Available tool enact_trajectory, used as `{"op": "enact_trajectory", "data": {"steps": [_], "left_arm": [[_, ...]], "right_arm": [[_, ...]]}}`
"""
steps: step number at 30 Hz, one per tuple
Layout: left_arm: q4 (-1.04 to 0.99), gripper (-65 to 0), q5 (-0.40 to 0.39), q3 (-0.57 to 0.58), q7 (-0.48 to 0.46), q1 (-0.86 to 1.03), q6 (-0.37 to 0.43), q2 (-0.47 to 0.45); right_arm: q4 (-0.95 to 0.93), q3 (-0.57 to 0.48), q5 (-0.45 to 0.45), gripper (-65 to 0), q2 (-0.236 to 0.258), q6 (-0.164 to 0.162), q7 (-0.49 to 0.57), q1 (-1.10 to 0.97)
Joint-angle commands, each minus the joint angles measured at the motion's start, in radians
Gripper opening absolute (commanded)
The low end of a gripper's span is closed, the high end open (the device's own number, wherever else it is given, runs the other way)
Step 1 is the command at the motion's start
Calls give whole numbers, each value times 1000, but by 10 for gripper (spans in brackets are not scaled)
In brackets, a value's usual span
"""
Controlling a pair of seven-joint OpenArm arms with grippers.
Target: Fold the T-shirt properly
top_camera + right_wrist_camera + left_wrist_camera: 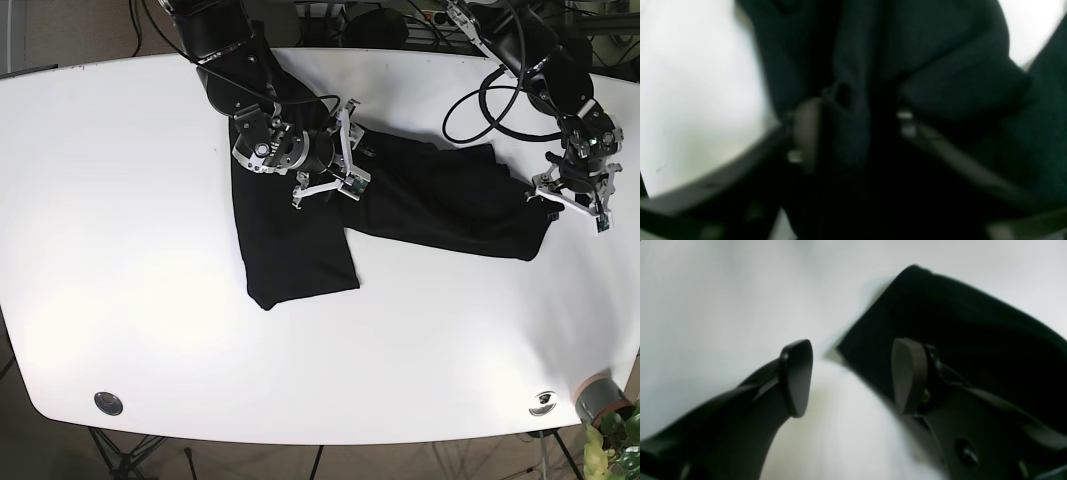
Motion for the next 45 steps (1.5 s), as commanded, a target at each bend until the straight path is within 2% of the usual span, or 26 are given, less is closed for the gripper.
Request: {"op": "enact_trajectory", "data": {"steps": [1, 5, 9, 15, 21, 24, 31, 37, 42, 45], "left_arm": [[-2, -292, -38, -11, -24, -10, 5, -26], [-53, -292, -134, -5, -24, 13, 5, -67], [-139, -292, -208, -1, -24, 22, 5, -112], [-172, -292, -216, 2, -25, 22, 5, -110], [-203, -292, -222, 84, -44, 19, 5, -113], [-244, -292, -222, 92, -72, 16, 9, -113], [-358, -293, -216, 97, -81, -42, 9, -113], [-395, -293, -216, 101, -82, -65, 9, -112], [-392, -297, -216, 161, -79, -76, 9, -113], [-393, -299, -216, 175, -79, -72, 9, -113]], "right_arm": [[22, 1, 17, -235, -7, 5, 15, 13], [45, 2, 41, -222, -7, 5, 15, 8], [62, 44, 141, -214, -6, 5, 14, 13], [86, 153, 294, -217, -9, 5, -88, 21], [158, 268, 442, -219, 2, 5, -172, 28], [215, 302, 471, -219, 25, 5, -212, 18], [321, 365, 497, -219, 31, 5, -258, -25], [384, 374, 492, -219, 33, 5, -261, -78], [439, 375, 489, -220, 33, 5, -261, -119], [470, 418, 495, -220, 33, 5, -263, -140]]}}
